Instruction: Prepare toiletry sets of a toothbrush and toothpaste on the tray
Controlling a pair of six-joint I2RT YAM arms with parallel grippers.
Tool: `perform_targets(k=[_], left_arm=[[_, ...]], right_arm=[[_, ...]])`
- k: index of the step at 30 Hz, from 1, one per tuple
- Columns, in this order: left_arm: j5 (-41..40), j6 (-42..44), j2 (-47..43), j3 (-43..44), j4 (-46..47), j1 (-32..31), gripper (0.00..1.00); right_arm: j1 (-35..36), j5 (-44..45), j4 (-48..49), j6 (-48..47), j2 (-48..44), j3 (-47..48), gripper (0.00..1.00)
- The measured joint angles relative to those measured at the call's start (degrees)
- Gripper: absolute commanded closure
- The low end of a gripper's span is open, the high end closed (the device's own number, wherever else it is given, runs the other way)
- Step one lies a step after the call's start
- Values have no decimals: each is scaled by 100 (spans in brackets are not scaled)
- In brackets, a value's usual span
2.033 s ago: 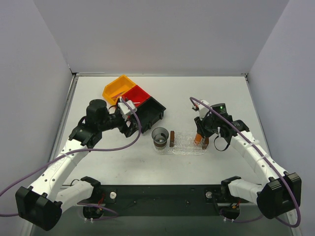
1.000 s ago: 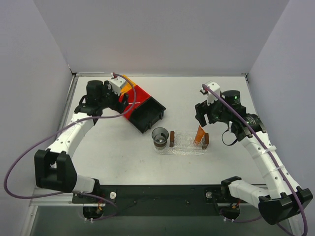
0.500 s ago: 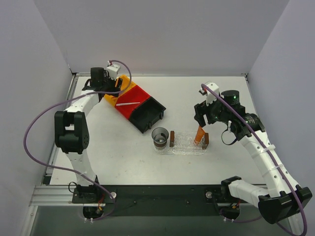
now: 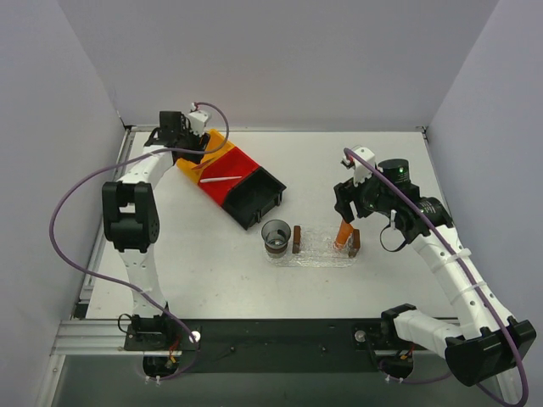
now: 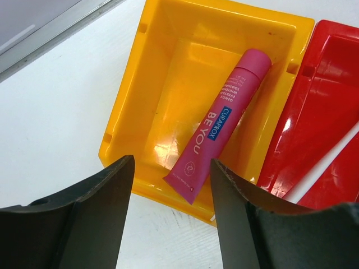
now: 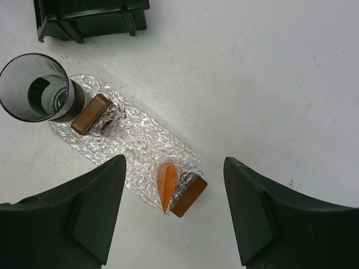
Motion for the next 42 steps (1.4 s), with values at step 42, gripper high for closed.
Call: perform_targets(k=[42], left_arm=[[151, 1600, 1401, 1641, -1978, 28, 59]], right_arm=[[0, -85, 85, 13, 374, -116, 37]])
